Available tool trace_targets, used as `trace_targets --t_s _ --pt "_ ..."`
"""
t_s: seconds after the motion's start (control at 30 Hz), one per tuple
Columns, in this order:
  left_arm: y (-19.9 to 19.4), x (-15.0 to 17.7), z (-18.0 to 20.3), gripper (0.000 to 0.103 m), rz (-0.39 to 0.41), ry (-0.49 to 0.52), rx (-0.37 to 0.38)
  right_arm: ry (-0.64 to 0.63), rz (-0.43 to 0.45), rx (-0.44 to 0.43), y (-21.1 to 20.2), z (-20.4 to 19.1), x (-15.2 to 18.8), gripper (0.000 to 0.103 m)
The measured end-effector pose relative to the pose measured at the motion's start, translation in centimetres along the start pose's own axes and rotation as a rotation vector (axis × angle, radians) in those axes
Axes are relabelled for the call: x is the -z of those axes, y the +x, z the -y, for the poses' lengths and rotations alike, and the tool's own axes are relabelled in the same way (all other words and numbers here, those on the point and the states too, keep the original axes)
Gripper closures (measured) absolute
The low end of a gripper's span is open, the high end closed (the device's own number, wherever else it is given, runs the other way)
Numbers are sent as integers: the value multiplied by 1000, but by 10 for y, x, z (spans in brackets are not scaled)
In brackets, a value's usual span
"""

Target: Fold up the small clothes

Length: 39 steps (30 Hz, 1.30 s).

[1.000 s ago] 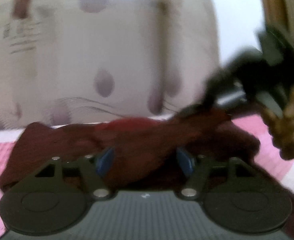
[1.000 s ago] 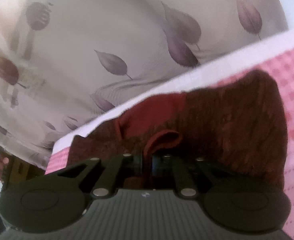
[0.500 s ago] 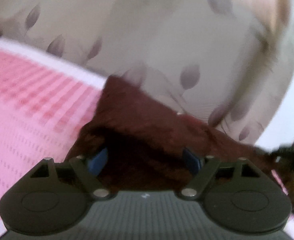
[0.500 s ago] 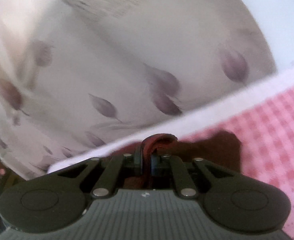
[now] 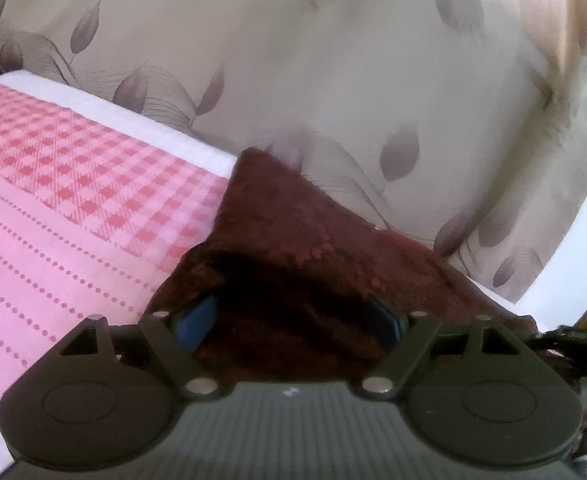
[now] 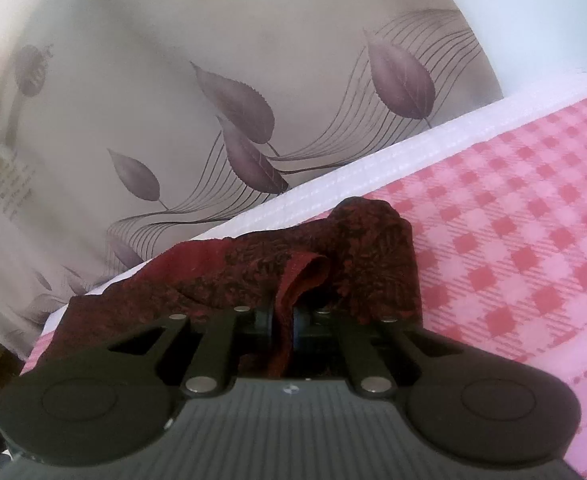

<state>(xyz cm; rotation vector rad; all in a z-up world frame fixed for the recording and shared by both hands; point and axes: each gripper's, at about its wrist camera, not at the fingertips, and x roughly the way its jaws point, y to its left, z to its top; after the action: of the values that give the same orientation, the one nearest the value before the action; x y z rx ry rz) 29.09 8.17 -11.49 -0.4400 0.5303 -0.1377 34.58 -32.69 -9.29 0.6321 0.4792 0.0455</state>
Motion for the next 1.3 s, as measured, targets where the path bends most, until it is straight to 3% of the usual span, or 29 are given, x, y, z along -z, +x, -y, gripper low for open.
trace_targets --t_s 0.1,0.17,0.27,0.33,0.43,0.6,0.67,0.87,1.1,1.2,1.3 --pt "-13 -2 1 21 -16 21 65 143 107 -59 -35 10 3 74" --pt "-36 -4 1 21 -29 50 138 173 153 -143 -73 13 13 70" --pt "-73 -4 2 21 -78 122 211 83 106 -187 -131 10 42 65" --pt "-99 -2 -6 21 -106 151 238 7 36 -200 -167 11 67 49" --pt "-132 6 -27 21 -144 150 250 -71 -40 -176 -220 18 112 35" --pt "-171 25 -75 21 -243 21 280 -71 -95 -146 -281 32 173 35" --pt "-184 36 -91 21 -269 -32 305 -60 -109 -153 -292 33 191 35" --pt "-207 68 -110 21 -340 -65 355 -75 -120 -226 -301 19 216 38" --pt "-214 76 -119 22 -335 -102 402 -59 -133 -272 -288 5 229 61" --pt "-218 74 -123 40 -327 -80 380 -35 -134 -262 -285 8 234 82" --pt "-225 69 -139 39 -306 -117 368 -22 -126 -270 -289 11 236 84"
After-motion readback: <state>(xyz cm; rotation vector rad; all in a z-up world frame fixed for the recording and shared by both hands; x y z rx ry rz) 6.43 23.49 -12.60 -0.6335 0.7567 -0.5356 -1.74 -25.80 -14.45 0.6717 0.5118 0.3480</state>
